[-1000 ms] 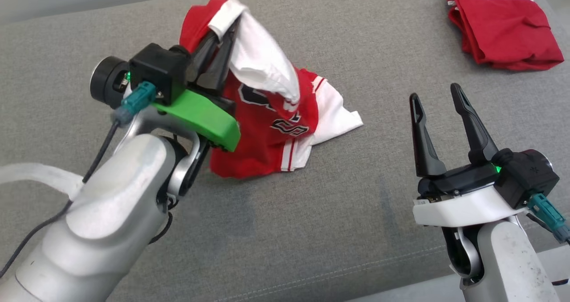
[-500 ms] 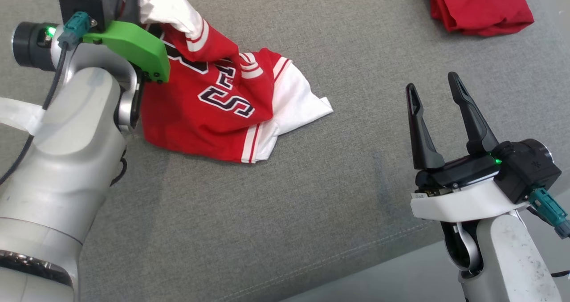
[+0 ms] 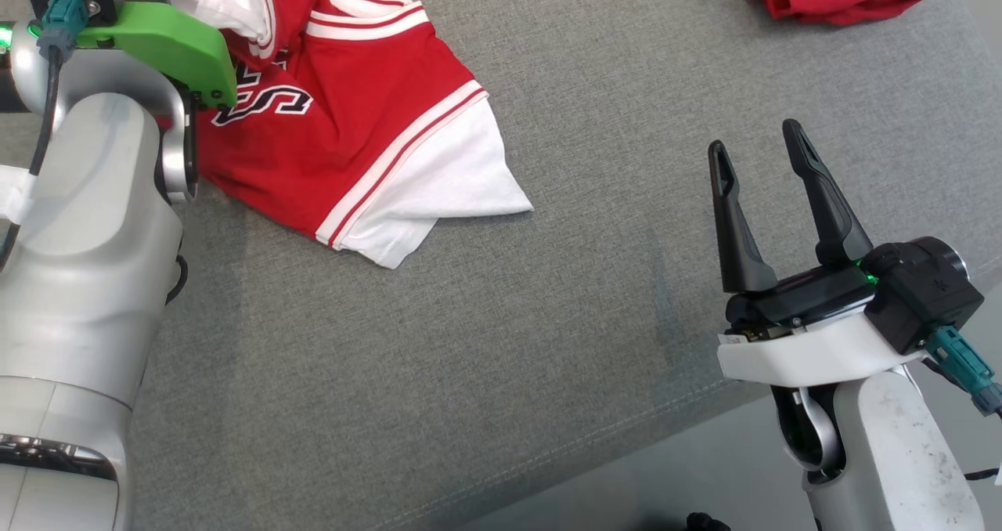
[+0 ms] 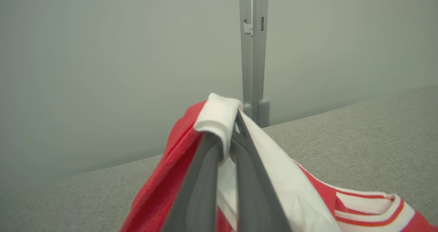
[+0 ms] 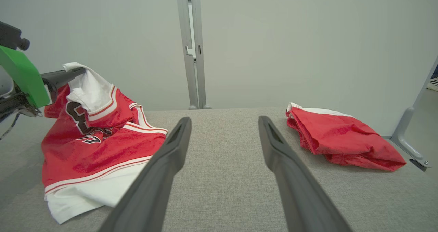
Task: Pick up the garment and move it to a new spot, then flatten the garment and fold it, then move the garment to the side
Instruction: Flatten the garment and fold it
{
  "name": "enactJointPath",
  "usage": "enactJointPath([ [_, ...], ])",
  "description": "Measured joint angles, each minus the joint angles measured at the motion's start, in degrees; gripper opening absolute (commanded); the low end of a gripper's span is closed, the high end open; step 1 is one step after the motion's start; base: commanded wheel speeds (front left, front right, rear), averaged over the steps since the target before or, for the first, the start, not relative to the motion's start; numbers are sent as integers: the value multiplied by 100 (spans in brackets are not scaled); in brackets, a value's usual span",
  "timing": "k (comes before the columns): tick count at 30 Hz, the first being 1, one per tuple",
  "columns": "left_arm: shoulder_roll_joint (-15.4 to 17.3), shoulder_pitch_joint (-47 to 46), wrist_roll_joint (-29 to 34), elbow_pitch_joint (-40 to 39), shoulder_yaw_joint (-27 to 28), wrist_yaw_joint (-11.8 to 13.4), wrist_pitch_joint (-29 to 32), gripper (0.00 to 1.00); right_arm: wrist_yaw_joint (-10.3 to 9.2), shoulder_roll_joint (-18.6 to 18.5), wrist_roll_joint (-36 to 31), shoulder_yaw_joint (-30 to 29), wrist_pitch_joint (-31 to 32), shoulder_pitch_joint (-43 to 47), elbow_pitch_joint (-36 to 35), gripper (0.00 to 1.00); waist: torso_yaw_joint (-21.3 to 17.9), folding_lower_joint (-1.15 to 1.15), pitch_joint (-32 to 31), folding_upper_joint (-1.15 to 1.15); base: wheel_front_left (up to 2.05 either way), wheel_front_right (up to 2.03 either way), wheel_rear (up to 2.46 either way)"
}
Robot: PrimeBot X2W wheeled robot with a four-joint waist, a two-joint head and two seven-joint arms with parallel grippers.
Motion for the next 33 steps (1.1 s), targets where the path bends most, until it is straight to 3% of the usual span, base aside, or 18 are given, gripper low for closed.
enactJointPath([
  [8,-223,5,199,66,234,-177,0,100,0,1,8,-15,-15,-80,110,100,222,0,-46,0,0,0,0],
  [19,-647,728,339,241,-8,-827,-1,100,-1,2,163,-135,118,-21,890,100,699,-1,-531,0,0,0,0],
  [24,-767,1501,338,-293,49,-883,-1,100,0,4,219,-222,126,5,1393,100,1026,-1,-819,0,0,0,0],
  [33,-762,3144,521,-1866,354,-744,-1,100,0,3,220,-525,260,-167,2390,100,1673,-1,-1232,0,0,0,0],
])
